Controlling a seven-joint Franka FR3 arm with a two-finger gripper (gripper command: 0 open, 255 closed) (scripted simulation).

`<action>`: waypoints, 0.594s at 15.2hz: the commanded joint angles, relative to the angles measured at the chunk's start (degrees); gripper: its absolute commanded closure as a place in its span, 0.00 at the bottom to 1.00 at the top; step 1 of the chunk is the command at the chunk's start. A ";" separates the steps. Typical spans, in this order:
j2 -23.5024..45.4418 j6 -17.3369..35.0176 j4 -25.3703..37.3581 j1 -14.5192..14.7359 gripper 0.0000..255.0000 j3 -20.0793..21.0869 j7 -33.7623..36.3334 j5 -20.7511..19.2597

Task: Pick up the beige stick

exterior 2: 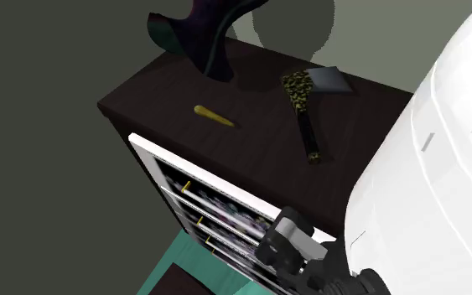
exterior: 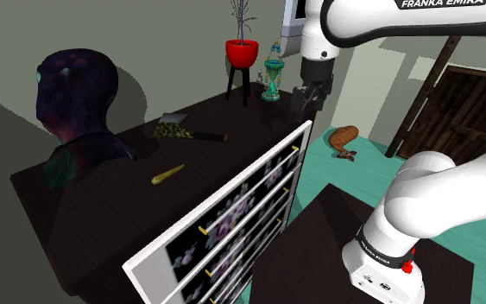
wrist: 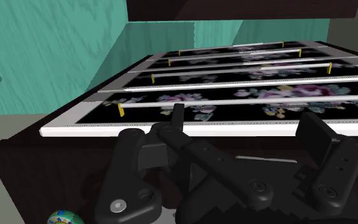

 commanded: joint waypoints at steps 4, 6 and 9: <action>0.73 1.40 -1.11 -0.11 0.00 4.51 9.26 3.95; 1.88 2.63 -1.31 -0.24 0.00 7.55 15.40 6.52; 4.59 4.88 -0.80 -0.61 0.00 12.10 24.54 10.08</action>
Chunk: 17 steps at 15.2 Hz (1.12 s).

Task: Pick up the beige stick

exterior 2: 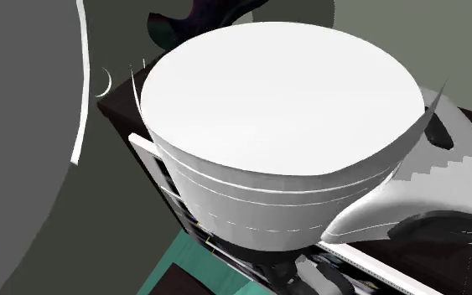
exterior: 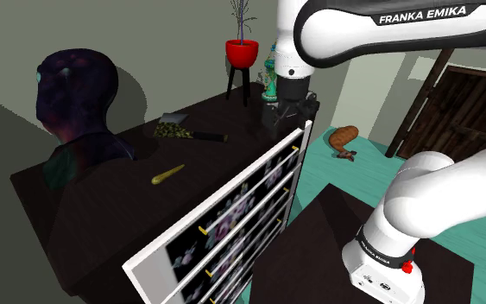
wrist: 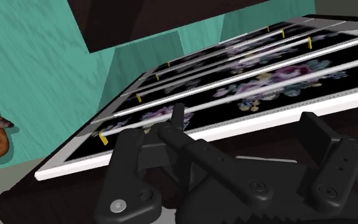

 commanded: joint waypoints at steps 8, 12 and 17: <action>13.09 8.50 5.92 -2.92 0.00 13.51 27.78 7.13; 21.35 12.35 11.08 -5.28 0.00 18.99 40.24 6.78; 33.55 16.38 19.29 -7.88 0.00 24.68 56.87 2.17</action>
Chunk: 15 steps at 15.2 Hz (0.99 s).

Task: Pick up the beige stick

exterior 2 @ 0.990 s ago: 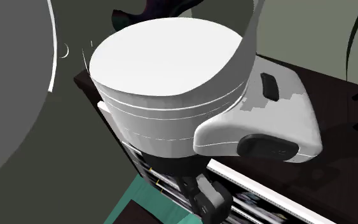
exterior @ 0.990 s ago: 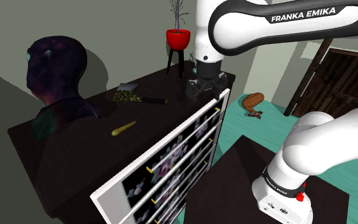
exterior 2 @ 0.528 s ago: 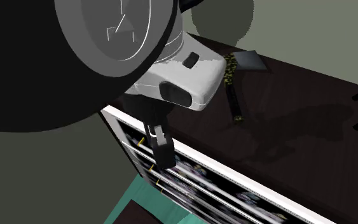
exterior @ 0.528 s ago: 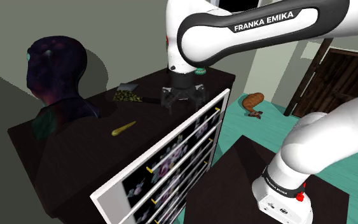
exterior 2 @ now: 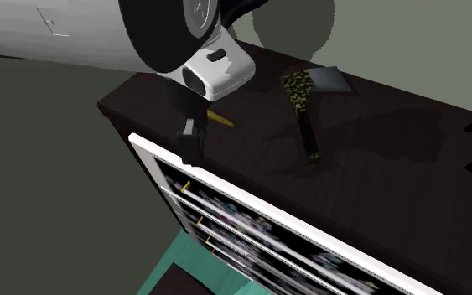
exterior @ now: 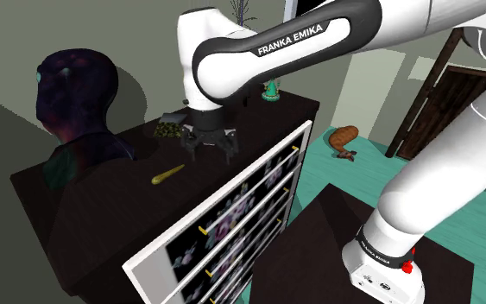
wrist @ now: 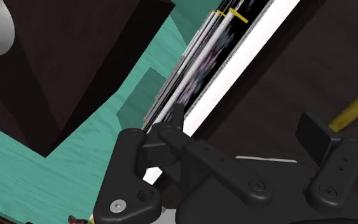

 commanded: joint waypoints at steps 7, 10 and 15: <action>21.90 3.11 16.51 1.43 0.00 2.84 27.41 -13.12; 29.35 2.51 24.03 4.42 0.00 0.88 35.57 -17.32; 30.72 5.15 22.61 4.92 0.00 0.21 36.31 -18.22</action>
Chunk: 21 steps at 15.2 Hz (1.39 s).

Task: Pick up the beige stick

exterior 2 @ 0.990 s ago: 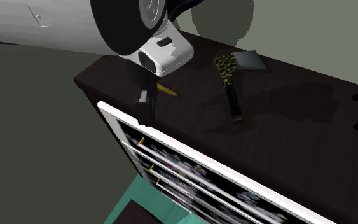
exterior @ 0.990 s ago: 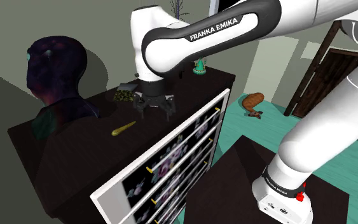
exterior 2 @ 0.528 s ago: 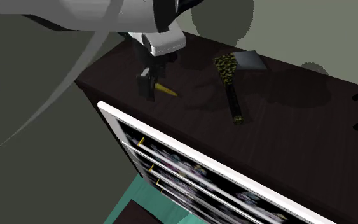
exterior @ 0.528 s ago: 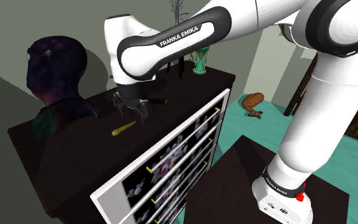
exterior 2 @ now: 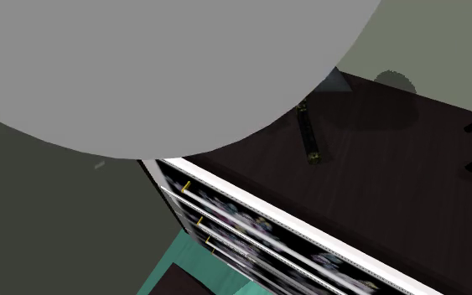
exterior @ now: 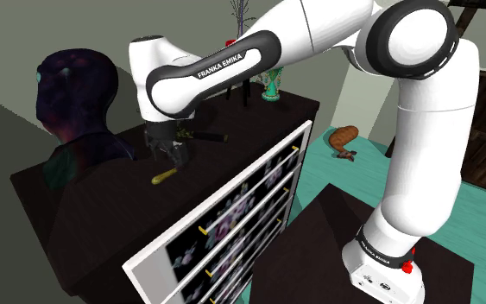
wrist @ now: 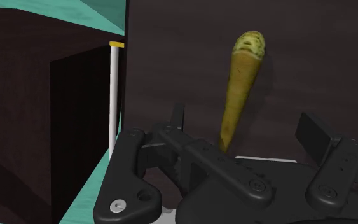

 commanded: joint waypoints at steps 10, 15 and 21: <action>1.50 3.13 -1.85 0.36 1.00 -0.53 0.72 -1.12; 1.60 2.94 -1.58 0.39 1.00 -0.55 0.70 -1.15; -0.19 -0.99 0.88 0.00 1.00 0.08 -0.04 0.18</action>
